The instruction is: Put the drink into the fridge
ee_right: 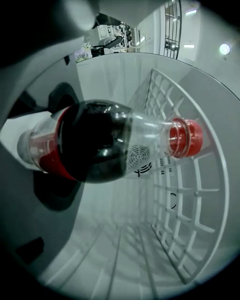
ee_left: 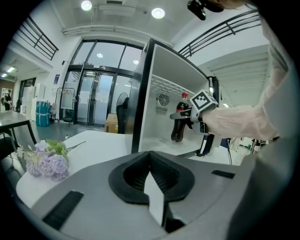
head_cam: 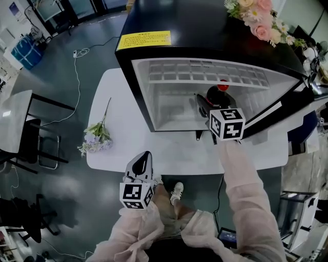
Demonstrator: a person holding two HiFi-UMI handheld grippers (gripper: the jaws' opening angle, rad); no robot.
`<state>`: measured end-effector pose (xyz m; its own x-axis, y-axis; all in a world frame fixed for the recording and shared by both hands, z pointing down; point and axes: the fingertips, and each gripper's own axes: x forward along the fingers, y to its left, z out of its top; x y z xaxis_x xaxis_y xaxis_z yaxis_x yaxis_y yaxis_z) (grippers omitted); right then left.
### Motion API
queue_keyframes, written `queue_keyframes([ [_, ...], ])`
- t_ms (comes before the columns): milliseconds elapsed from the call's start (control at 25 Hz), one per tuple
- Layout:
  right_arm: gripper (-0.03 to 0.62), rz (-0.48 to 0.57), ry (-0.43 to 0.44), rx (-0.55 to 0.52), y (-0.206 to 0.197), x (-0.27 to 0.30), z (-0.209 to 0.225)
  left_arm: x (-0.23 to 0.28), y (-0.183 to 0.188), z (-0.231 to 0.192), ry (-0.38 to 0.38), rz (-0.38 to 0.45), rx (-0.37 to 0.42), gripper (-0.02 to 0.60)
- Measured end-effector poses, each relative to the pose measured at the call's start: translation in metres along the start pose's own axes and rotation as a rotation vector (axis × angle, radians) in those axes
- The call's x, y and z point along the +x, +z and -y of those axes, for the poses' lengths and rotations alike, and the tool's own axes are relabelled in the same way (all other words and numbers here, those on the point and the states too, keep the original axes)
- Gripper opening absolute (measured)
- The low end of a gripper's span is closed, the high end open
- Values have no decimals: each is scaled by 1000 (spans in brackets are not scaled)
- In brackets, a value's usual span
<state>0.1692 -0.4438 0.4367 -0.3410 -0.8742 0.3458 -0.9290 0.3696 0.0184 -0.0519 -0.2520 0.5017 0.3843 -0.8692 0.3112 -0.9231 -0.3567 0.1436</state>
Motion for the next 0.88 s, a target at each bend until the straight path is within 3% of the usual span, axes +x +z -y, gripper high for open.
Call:
queue_keyframes([
  [880,310,-11,2,41,0,67,30,-6,-30,-27,88,-67,-76,11],
])
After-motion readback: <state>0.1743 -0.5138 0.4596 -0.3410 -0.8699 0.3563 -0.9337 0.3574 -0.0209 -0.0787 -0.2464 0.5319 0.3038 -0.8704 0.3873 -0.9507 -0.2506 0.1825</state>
